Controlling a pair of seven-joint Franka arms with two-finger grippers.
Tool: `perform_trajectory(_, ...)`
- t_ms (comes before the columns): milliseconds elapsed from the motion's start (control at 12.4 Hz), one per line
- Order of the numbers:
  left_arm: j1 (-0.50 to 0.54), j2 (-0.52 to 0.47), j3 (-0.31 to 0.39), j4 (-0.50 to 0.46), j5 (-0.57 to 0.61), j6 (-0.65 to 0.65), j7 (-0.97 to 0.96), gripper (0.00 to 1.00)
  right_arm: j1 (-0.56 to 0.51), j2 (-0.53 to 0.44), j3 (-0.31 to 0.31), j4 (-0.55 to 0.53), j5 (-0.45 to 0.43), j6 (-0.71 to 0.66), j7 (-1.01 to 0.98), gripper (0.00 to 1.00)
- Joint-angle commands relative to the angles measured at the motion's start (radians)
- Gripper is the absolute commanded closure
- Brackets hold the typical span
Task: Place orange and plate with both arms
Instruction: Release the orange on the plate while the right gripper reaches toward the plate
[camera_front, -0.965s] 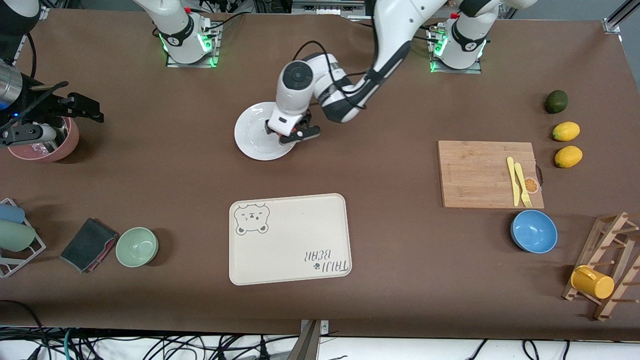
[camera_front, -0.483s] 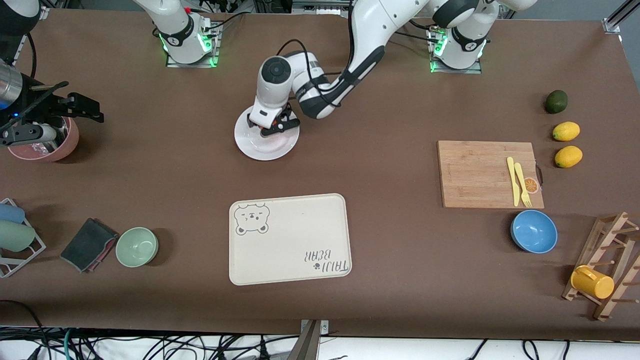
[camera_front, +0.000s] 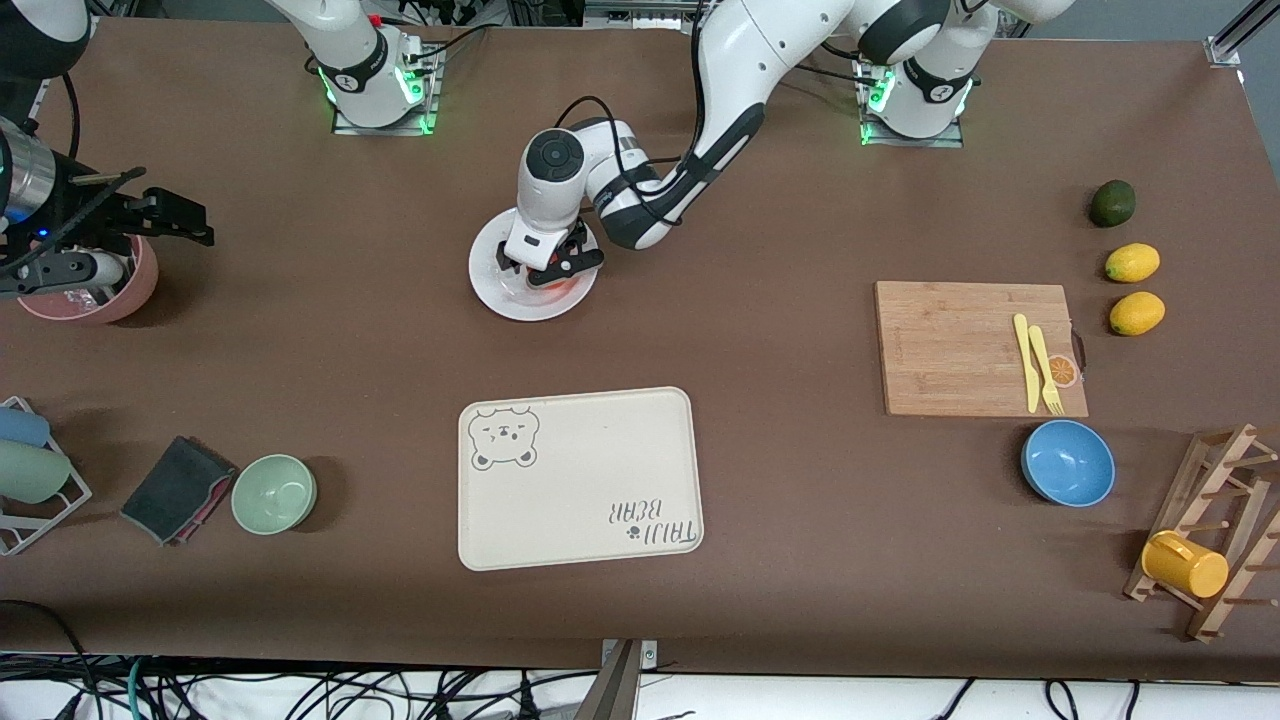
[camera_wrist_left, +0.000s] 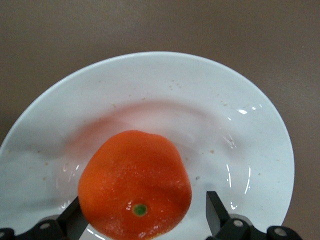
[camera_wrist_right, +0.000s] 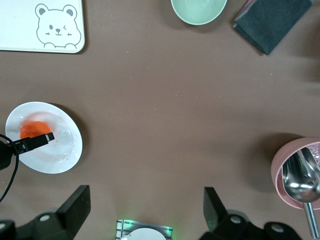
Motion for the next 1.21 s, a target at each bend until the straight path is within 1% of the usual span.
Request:
perform_trajectory(0, -0.005, -0.047, 0.022, 0.016, 0.015, -0.040, -0.026, 0.00, -0.003, -0.015, 0.005, -0.040, 0.041, 0.022, -0.004, 0.00)
perform_trajectory(161, 0.032, -0.114, 0.036, 0.018, 0.016, -0.237, -0.017, 0.00, -0.003, -0.008, 0.005, -0.073, 0.112, 0.042, -0.010, 0.00)
perform_trajectory(241, 0.088, -0.137, 0.026, 0.019, 0.016, -0.314, 0.006, 0.00, -0.003, -0.002, 0.005, -0.083, 0.138, 0.045, -0.011, 0.00)
perform_trajectory(322, 0.135, -0.165, 0.019, 0.018, 0.007, -0.364, 0.044, 0.00, -0.003, 0.005, 0.005, -0.093, 0.185, 0.055, -0.011, 0.00)
perform_trajectory(402, 0.178, -0.183, 0.017, 0.018, 0.003, -0.408, 0.068, 0.00, -0.003, 0.017, 0.005, -0.104, 0.224, 0.062, -0.013, 0.00)
perform_trajectory(483, 0.249, -0.197, 0.013, 0.018, -0.003, -0.454, 0.085, 0.00, -0.003, 0.029, 0.005, -0.109, 0.270, 0.066, -0.016, 0.00)
perform_trajectory(643, 0.387, -0.231, -0.004, 0.018, -0.038, -0.534, 0.203, 0.00, -0.003, 0.073, 0.005, -0.109, 0.307, 0.069, -0.106, 0.00)
perform_trajectory(804, 0.518, -0.263, -0.003, 0.016, -0.077, -0.562, 0.323, 0.00, -0.006, 0.121, -0.002, -0.115, 0.419, 0.068, -0.141, 0.00)
perform_trajectory(965, 0.636, -0.274, -0.003, 0.015, -0.079, -0.620, 0.453, 0.00, -0.009, 0.161, -0.003, -0.136, 0.508, 0.072, -0.223, 0.00)
perform_trajectory(1126, 0.750, -0.286, -0.003, 0.015, -0.079, -0.698, 0.623, 0.00, -0.032, 0.195, -0.008, -0.191, 0.627, 0.077, -0.296, 0.00)
